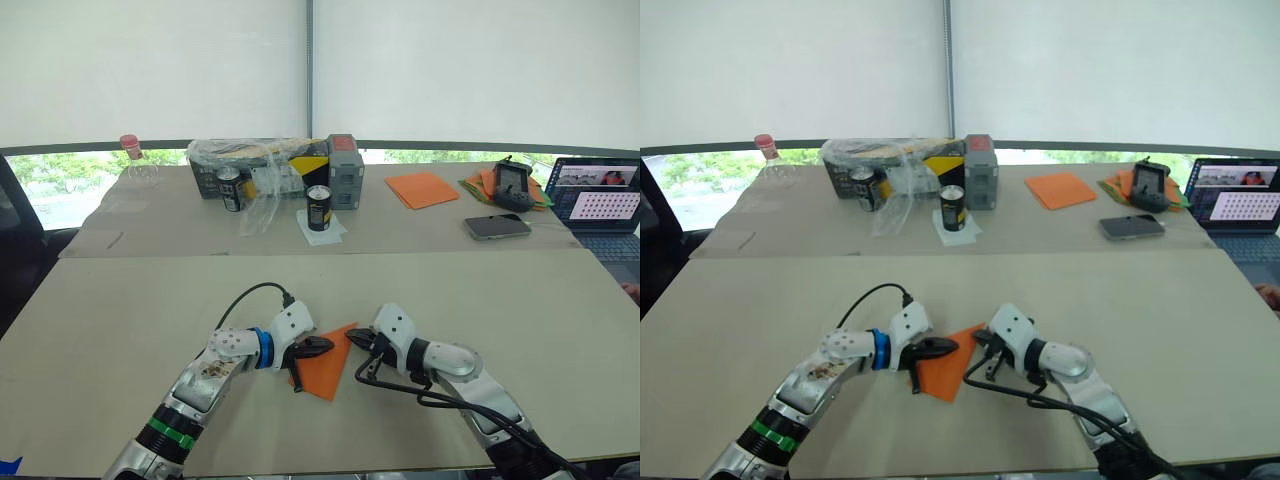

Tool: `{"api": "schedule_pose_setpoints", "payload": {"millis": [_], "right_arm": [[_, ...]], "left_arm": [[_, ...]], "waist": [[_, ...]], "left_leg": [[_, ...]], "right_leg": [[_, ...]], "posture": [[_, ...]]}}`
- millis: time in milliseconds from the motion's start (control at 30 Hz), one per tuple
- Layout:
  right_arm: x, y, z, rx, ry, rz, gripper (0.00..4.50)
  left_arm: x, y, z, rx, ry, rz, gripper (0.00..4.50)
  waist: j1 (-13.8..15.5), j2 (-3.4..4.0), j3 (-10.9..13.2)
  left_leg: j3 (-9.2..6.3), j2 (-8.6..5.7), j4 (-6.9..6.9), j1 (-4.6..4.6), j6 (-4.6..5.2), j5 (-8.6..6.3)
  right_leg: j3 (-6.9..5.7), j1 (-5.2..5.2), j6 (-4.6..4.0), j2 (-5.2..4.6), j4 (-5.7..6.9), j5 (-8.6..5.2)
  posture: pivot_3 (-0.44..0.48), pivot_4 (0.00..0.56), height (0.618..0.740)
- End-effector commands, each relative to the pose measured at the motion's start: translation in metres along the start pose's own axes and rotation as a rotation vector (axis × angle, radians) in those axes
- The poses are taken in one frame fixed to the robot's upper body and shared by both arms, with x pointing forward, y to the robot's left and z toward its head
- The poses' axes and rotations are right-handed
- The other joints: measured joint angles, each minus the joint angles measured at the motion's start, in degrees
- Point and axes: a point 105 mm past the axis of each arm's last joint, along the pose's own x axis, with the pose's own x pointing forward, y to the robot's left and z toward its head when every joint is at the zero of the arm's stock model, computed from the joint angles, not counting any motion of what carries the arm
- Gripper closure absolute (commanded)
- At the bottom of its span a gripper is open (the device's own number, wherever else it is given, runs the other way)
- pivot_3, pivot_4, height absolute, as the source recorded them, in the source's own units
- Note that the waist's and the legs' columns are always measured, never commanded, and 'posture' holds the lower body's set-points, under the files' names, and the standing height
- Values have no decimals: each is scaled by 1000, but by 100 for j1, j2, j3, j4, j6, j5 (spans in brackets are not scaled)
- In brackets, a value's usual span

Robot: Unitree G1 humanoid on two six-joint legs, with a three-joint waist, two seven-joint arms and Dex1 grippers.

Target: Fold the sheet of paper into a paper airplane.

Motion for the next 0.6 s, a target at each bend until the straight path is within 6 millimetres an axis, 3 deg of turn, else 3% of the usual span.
{"api": "schedule_pose_setpoints", "payload": {"millis": [33, 600], "right_arm": [[0, 14, -12, 16, 38, 69, 4500], [-14, 74, -19, -46, 86, 321, 4500]], "left_arm": [[-3, 1, 1, 15, -2, 6, 4492], [-3, -1, -1, 1, 8, 0, 4492]], "waist": [[0, 0, 0], [-6, 0, -3]], "left_leg": [[0, 0, 0, 1, 0, 0], [0, 1, 0, 8, 0, 0]], "right_leg": [[0, 0, 0, 1, 0, 0], [-2, 7, 0, 4, 0, 0]], "posture": [[0, 150, 740], [0, 150, 740]]}}
